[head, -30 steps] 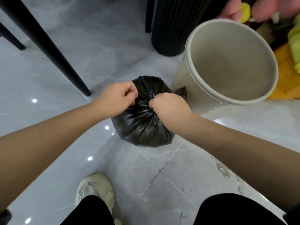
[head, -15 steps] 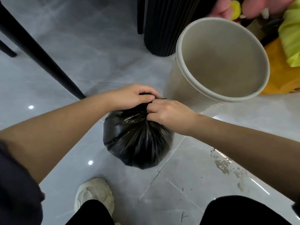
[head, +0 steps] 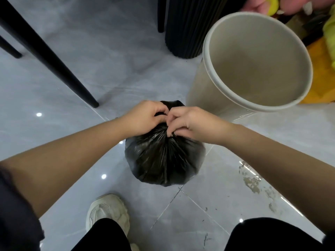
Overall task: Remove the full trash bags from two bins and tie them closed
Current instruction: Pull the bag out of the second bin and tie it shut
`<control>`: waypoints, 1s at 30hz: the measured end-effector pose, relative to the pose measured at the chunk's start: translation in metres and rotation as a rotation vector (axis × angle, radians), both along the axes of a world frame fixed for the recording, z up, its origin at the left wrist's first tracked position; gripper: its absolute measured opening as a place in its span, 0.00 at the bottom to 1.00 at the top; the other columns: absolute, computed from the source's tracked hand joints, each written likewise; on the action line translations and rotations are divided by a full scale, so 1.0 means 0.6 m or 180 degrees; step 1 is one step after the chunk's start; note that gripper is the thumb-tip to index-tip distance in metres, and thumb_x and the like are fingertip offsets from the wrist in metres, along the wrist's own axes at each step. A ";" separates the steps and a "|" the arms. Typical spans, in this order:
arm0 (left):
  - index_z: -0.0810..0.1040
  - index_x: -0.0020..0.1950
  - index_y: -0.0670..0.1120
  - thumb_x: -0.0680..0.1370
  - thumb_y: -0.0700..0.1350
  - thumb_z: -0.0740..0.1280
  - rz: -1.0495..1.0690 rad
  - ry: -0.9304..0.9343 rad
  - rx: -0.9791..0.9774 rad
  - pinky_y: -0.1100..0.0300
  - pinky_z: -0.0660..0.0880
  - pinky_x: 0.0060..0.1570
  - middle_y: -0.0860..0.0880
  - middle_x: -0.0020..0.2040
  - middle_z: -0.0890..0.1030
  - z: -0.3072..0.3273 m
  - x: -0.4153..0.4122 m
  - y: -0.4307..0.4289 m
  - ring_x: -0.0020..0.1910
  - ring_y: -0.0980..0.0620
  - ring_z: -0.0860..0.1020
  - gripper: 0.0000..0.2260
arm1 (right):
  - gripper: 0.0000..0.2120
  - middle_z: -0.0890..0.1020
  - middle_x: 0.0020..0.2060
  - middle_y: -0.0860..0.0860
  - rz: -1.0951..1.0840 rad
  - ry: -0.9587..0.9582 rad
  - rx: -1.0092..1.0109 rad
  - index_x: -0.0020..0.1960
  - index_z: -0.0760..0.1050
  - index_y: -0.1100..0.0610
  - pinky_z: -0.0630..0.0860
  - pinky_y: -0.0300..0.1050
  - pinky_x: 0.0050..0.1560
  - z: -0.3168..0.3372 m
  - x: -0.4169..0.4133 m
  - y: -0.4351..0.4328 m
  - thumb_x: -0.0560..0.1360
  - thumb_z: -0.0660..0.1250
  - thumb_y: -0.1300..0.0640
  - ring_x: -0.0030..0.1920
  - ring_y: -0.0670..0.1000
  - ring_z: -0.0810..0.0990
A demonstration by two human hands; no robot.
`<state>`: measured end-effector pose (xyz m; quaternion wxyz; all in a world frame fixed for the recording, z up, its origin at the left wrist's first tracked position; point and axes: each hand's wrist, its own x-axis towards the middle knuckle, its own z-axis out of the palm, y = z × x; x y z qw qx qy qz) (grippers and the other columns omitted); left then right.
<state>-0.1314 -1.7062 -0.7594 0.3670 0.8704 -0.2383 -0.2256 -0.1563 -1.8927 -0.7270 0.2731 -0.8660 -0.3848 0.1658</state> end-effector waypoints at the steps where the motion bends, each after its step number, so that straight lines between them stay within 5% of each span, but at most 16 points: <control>1: 0.80 0.43 0.44 0.75 0.43 0.65 -0.0065 -0.0253 0.0034 0.56 0.72 0.44 0.54 0.37 0.75 0.000 -0.004 -0.002 0.40 0.51 0.76 0.05 | 0.07 0.80 0.46 0.49 -0.0072 0.0242 0.0052 0.46 0.84 0.54 0.73 0.39 0.50 0.004 0.004 0.001 0.71 0.69 0.61 0.46 0.45 0.77; 8: 0.82 0.46 0.44 0.74 0.44 0.65 0.0794 -0.1141 -0.0173 0.58 0.70 0.46 0.48 0.42 0.79 0.013 -0.023 -0.005 0.45 0.48 0.76 0.07 | 0.07 0.78 0.45 0.48 -0.1447 0.1255 0.1313 0.47 0.83 0.54 0.69 0.34 0.54 -0.002 -0.013 0.006 0.71 0.71 0.63 0.48 0.42 0.77; 11: 0.81 0.46 0.43 0.75 0.41 0.65 0.1023 -0.1042 -0.0243 0.57 0.71 0.42 0.47 0.43 0.78 0.011 -0.035 -0.010 0.41 0.48 0.76 0.05 | 0.07 0.78 0.46 0.49 -0.1695 0.1248 0.1539 0.47 0.83 0.55 0.71 0.36 0.52 -0.011 -0.024 0.013 0.71 0.71 0.64 0.49 0.43 0.77; 16: 0.80 0.44 0.42 0.75 0.38 0.66 0.1323 -0.0779 -0.0233 0.73 0.64 0.41 0.48 0.42 0.78 0.013 -0.041 -0.014 0.41 0.54 0.73 0.04 | 0.07 0.80 0.48 0.50 -0.2003 0.0936 0.1541 0.47 0.83 0.56 0.70 0.35 0.58 -0.032 -0.037 0.020 0.72 0.69 0.65 0.52 0.44 0.77; 20: 0.80 0.44 0.43 0.76 0.39 0.64 0.1774 -0.0447 -0.0119 0.65 0.65 0.41 0.49 0.42 0.79 0.017 -0.048 -0.021 0.42 0.51 0.75 0.05 | 0.08 0.80 0.46 0.47 -0.2447 0.0745 0.1564 0.46 0.83 0.54 0.69 0.31 0.57 -0.045 -0.045 0.038 0.71 0.70 0.65 0.50 0.40 0.77; 25: 0.80 0.46 0.47 0.76 0.43 0.64 0.1977 -0.0528 0.0018 0.66 0.62 0.41 0.53 0.43 0.80 0.033 -0.034 -0.018 0.43 0.55 0.73 0.06 | 0.09 0.82 0.42 0.44 -0.2824 0.0738 0.1696 0.43 0.83 0.54 0.73 0.36 0.57 -0.042 -0.026 0.053 0.71 0.69 0.66 0.48 0.42 0.80; 30: 0.78 0.44 0.46 0.78 0.47 0.62 0.2178 0.0089 0.0086 0.61 0.63 0.38 0.53 0.32 0.75 0.042 -0.003 -0.002 0.34 0.53 0.72 0.08 | 0.10 0.84 0.41 0.43 -0.3006 0.0761 0.1683 0.42 0.83 0.52 0.76 0.35 0.52 -0.038 -0.012 0.075 0.70 0.68 0.66 0.45 0.42 0.82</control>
